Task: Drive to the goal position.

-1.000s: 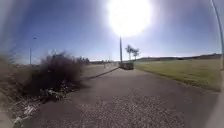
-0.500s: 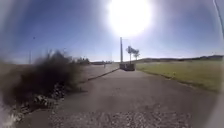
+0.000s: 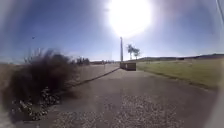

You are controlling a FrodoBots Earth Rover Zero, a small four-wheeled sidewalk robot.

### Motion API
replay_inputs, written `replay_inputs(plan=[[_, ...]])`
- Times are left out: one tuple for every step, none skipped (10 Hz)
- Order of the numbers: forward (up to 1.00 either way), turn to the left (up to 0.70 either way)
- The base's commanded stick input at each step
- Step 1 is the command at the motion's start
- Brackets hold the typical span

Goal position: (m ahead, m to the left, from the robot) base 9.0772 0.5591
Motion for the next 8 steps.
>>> replay_inputs(plan=[[0.7,0.0],[0.7,0.0],[0.7,0.0],[0.7,0.0],[0.7,0.0],[0.7,0.0],[0.7,0.0],[0.7,0.0]])
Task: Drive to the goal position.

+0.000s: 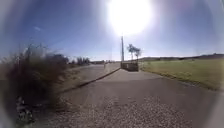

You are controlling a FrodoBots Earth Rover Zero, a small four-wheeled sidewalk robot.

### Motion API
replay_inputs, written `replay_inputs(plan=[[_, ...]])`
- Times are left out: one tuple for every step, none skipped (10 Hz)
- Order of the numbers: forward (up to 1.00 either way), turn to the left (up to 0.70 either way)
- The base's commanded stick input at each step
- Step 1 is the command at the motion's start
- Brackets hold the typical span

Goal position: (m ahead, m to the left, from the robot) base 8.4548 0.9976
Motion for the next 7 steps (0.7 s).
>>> replay_inputs(plan=[[0.7,0.0],[0.7,0.0],[0.7,0.0],[0.7,0.0],[0.7,0.0],[0.7,0.0],[0.7,0.0]])
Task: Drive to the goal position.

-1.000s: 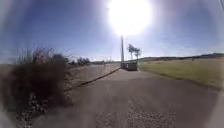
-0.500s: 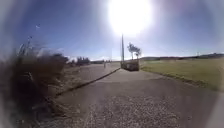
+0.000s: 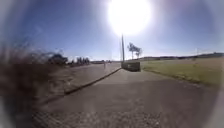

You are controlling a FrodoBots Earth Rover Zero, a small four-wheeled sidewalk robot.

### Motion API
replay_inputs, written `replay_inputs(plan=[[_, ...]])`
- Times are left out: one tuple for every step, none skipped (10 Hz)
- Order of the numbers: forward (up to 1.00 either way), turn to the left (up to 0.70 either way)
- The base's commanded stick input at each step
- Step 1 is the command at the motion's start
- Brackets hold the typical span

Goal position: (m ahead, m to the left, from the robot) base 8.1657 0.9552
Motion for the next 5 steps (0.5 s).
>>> replay_inputs(plan=[[0.7,0.0],[0.7,0.0],[0.7,0.0],[0.7,0.0],[0.7,0.0]])
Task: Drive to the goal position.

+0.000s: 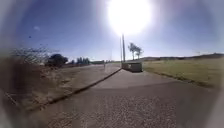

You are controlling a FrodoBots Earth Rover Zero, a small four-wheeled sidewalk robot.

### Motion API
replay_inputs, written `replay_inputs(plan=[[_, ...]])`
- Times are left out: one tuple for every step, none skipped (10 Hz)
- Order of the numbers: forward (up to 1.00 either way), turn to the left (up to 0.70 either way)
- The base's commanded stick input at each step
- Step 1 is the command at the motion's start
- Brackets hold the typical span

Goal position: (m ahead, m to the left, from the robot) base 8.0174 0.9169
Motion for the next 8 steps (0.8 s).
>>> replay_inputs(plan=[[0.7,0.0],[0.7,0.0],[0.7,0.0],[0.7,0.0],[0.7,0.0],[0.7,0.0],[0.7,0.0],[0.7,0.0]])
